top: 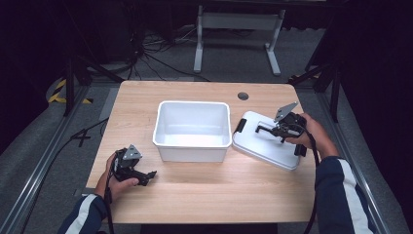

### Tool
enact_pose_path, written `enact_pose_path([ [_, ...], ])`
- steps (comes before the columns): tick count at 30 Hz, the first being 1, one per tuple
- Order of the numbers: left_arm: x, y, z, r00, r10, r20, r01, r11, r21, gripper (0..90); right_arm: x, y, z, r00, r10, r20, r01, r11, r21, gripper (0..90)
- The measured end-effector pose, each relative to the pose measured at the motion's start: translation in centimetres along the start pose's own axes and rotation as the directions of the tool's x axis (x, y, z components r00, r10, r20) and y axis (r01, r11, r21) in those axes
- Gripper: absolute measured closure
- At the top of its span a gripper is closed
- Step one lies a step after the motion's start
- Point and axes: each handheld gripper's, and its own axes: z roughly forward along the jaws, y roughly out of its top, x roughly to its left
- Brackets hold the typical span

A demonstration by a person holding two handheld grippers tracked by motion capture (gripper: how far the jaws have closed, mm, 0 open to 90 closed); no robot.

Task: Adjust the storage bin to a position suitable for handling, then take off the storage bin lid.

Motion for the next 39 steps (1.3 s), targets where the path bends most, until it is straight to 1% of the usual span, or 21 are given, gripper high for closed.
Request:
enact_pose_path([
  [4,0.0,0.0,0.0,1.0000,0.000,0.000,0.000,1.0000,0.000,0.1,-0.1,0.1,-0.4,0.9999,0.011,-0.003,-0.011,1.000,-0.018,80.4],
  [5,0.0,0.0,0.0,1.0000,-0.002,0.002,0.002,1.0000,0.002,0.1,-0.1,0.1,-0.4,0.9999,0.010,0.004,-0.010,1.000,-0.018,79.3],
  [7,0.0,0.0,0.0,1.0000,0.000,0.000,0.000,1.0000,0.000,0.1,-0.1,0.1,-0.6,0.9999,0.016,-0.004,-0.016,0.999,-0.030,77.8],
  [9,0.0,0.0,0.0,1.0000,0.000,0.000,0.000,1.0000,0.000,0.1,-0.1,0.1,-0.7,0.9999,0.016,-0.002,-0.016,0.999,-0.031,77.2],
  [10,0.0,0.0,0.0,1.0000,0.000,0.000,0.000,1.0000,0.000,0.1,0.0,0.2,-0.8,0.9998,0.020,0.000,-0.020,0.999,-0.038,75.1],
  [13,0.0,0.0,0.0,1.0000,0.000,0.000,0.000,1.0000,0.000,0.1,0.0,0.2,-1.0,0.9998,0.021,-0.005,-0.021,0.999,-0.048,73.1],
  [15,0.0,0.0,0.0,1.0000,-0.002,0.002,0.002,1.0000,0.001,0.1,-0.1,0.2,-1.1,0.9997,0.026,0.003,-0.025,0.998,-0.049,71.6],
  [16,0.0,0.0,0.0,1.0000,-0.002,0.002,0.002,1.0000,0.002,0.1,-0.1,0.2,-1.1,0.9996,0.028,-0.004,-0.028,0.998,-0.056,70.5],
  [18,0.0,0.0,0.0,1.0000,0.000,0.000,0.000,1.0000,0.000,0.1,-0.1,0.2,-1.2,0.9996,0.029,-0.004,-0.029,0.998,-0.058,69.3],
  [21,0.0,0.0,0.0,1.0000,0.000,0.000,0.000,1.0000,-0.001,0.1,0.0,0.2,-1.4,0.9992,0.039,0.003,-0.038,0.997,-0.061,66.3],
  [23,0.0,0.0,0.0,1.0000,-0.002,0.002,0.002,1.0000,0.002,0.1,-0.1,0.2,-1.5,0.9987,0.052,-0.004,-0.052,0.996,-0.070,63.8],
  [26,0.0,0.0,0.0,1.0000,0.000,0.000,0.000,1.0000,0.001,0.1,0.0,0.2,-1.7,0.9986,0.053,0.006,-0.052,0.996,-0.078,60.3],
  [29,0.0,0.0,0.0,1.0000,-0.003,0.003,0.003,1.0000,0.002,0.1,0.1,0.3,-2.0,0.9983,0.059,-0.002,-0.059,0.995,-0.084,58.1],
  [31,0.0,0.0,0.0,1.0000,0.000,0.001,0.000,1.0000,0.000,0.1,0.2,0.4,-2.1,0.9980,0.061,0.016,-0.059,0.995,-0.076,56.7],
  [34,0.0,0.0,0.0,1.0000,0.000,0.000,0.000,1.0000,0.000,0.1,0.3,0.5,-2.4,0.9979,0.063,0.014,-0.061,0.995,-0.079,56.2],
  [35,0.0,0.0,0.0,1.0000,0.000,0.000,0.000,1.0000,0.000,0.1,0.4,0.6,-2.6,0.9973,0.070,0.024,-0.068,0.994,-0.081,54.8],
  [37,0.0,0.0,0.0,1.0000,0.000,0.000,0.000,1.0000,0.000,0.1,0.5,0.6,-2.7,0.9972,0.073,0.017,-0.071,0.993,-0.090,54.6],
  [39,0.0,0.0,0.0,1.0000,0.000,0.000,0.000,1.0000,0.000,0.1,0.6,0.6,-2.9,0.9965,0.078,0.029,-0.075,0.993,-0.087,53.1],
])
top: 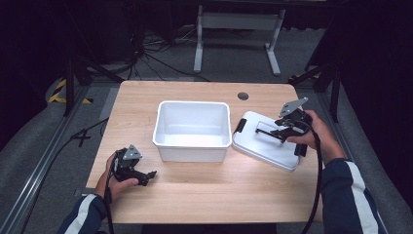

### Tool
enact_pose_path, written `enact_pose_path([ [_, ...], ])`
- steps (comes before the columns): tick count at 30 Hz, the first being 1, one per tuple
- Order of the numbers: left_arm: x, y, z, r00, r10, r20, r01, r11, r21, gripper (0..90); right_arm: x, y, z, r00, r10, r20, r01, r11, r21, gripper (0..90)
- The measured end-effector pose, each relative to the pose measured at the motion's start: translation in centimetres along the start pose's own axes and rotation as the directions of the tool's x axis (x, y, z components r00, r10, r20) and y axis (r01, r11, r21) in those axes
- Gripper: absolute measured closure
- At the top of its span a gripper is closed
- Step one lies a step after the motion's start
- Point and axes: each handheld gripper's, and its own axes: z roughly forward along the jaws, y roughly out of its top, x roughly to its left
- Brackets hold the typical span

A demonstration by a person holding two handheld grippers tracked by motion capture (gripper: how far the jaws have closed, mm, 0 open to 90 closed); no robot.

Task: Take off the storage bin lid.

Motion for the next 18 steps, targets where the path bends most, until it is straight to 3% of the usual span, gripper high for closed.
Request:
enact_pose_path([
  [8,0.0,0.0,0.0,1.0000,0.001,0.001,-0.001,1.0000,-0.001,0.1,0.5,-0.1,-1.1,0.9994,0.034,0.012,-0.033,0.999,-0.029,47.7],
  [18,-0.1,0.0,0.0,1.0000,-0.004,0.003,0.004,1.0000,0.002,0.2,1.5,-0.3,-2.7,0.9981,0.041,0.047,-0.040,0.999,-0.032,40.7],
])
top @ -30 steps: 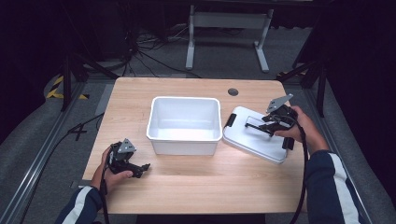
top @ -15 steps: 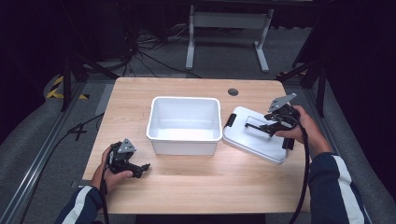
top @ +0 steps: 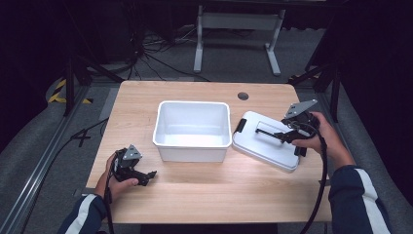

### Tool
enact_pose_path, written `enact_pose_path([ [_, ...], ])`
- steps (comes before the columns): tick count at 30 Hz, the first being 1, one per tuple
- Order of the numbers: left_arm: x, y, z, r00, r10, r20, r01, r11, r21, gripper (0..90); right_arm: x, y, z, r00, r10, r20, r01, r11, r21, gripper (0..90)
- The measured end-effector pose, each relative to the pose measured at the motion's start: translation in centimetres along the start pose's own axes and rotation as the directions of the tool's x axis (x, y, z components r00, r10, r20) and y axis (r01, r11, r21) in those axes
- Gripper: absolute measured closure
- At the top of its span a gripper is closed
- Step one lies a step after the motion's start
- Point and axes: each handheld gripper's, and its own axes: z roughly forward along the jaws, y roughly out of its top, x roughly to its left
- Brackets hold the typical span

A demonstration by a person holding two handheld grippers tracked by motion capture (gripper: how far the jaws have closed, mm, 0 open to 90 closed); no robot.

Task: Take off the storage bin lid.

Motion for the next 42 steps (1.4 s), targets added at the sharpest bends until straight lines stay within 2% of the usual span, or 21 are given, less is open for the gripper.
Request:
enact_pose_path([
  [3,0.0,0.0,0.0,1.0000,0.001,-0.001,-0.001,1.0000,0.000,0.2,0.4,0.0,-0.6,0.9999,0.014,0.002,-0.014,1.000,-0.013,36.3],
  [4,0.0,0.0,0.0,1.0000,0.001,-0.001,-0.001,1.0000,0.000,0.2,0.6,0.0,-0.8,0.9998,0.008,0.018,-0.008,1.000,-0.009,34.6],
  [11,0.0,0.0,0.0,1.0000,-0.001,-0.001,0.001,1.0000,0.000,0.3,1.4,-0.4,-1.8,0.9987,0.034,0.038,-0.033,0.999,-0.025,32.3],
  [22,0.0,0.0,0.0,1.0000,0.002,-0.001,-0.002,1.0000,0.000,0.2,2.2,-2.1,-3.1,0.9962,0.060,0.063,-0.057,0.998,-0.040,30.9],
  [24,0.0,0.0,0.0,1.0000,0.001,0.000,-0.001,1.0000,0.000,0.2,2.4,-3.0,-3.5,0.9947,0.067,0.078,-0.064,0.997,-0.041,30.3],
  [28,0.0,0.0,0.0,1.0000,0.002,-0.001,-0.002,1.0000,0.001,0.2,2.6,-3.7,-3.7,0.9939,0.073,0.082,-0.070,0.997,-0.045,30.1],
  [32,0.0,0.0,0.0,1.0000,0.001,0.000,-0.001,1.0000,0.000,0.2,3.0,-5.2,-3.8,0.9924,0.091,0.083,-0.087,0.995,-0.050,30.0],
  [36,0.0,0.0,0.0,1.0000,0.002,0.000,-0.002,1.0000,0.000,0.2,3.5,-6.3,-3.7,0.9914,0.087,0.098,-0.084,0.996,-0.037,29.8],
  [42,0.0,0.0,0.0,1.0000,0.001,0.000,-0.001,1.0000,0.000,0.2,4.2,-8.5,-3.2,0.9883,0.114,0.102,-0.109,0.993,-0.053,29.6],
])
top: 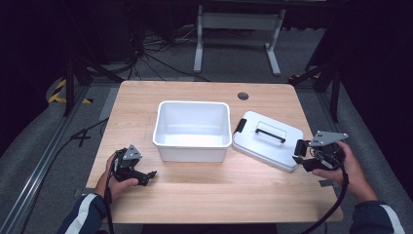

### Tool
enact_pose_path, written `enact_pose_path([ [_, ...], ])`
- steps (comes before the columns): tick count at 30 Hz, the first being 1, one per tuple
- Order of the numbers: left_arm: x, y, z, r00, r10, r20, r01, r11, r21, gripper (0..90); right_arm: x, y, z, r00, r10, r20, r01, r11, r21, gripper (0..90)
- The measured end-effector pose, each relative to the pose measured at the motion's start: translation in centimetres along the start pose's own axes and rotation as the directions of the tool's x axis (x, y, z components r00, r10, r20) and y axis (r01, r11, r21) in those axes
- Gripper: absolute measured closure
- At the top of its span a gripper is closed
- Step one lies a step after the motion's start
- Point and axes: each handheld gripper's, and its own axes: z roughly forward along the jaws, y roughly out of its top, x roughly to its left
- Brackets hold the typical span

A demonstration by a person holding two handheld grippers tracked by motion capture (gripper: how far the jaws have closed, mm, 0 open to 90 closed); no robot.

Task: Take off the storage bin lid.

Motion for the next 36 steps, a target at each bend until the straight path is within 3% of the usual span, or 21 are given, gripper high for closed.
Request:
enact_pose_path([
  [10,0.0,0.0,0.0,1.0000,0.000,0.000,0.000,1.0000,0.000,0.2,1.3,-4.6,1.3,0.9976,0.069,0.005,-0.069,0.997,-0.027,29.1],
  [21,0.0,0.0,0.0,1.0000,0.000,-0.001,0.000,1.0000,0.000,0.2,2.5,-7.6,2.7,0.9940,0.109,-0.013,-0.109,0.993,-0.040,28.0],
  [23,0.0,0.0,0.0,1.0000,0.000,-0.001,0.000,1.0000,0.000,0.2,2.6,-8.3,3.2,0.9888,0.144,-0.037,-0.146,0.988,-0.043,27.5],
  [27,0.0,0.0,0.0,1.0000,0.000,-0.001,0.000,1.0000,0.001,0.2,2.8,-8.8,3.7,0.9841,0.175,-0.033,-0.176,0.983,-0.047,26.1],
  [30,0.0,0.0,0.0,1.0000,0.000,0.001,0.000,1.0000,0.000,0.2,2.8,-9.8,4.1,0.9649,0.253,-0.071,-0.259,0.961,-0.101,22.9],
  [31,0.0,0.0,0.0,1.0000,0.000,0.000,0.000,1.0000,0.000,0.2,2.7,-10.1,4.3,0.9542,0.286,-0.089,-0.295,0.948,-0.120,22.8],
  [33,0.0,0.0,0.0,1.0000,-0.002,0.000,0.002,1.0000,0.000,0.2,2.8,-10.0,4.3,0.9580,0.276,-0.080,-0.284,0.952,-0.118,21.9],
  [36,-0.1,0.0,0.0,1.0000,-0.010,-0.001,0.010,1.0000,0.000,0.2,3.0,-9.9,4.3,0.9542,0.290,-0.075,-0.297,0.948,-0.112,21.2],
])
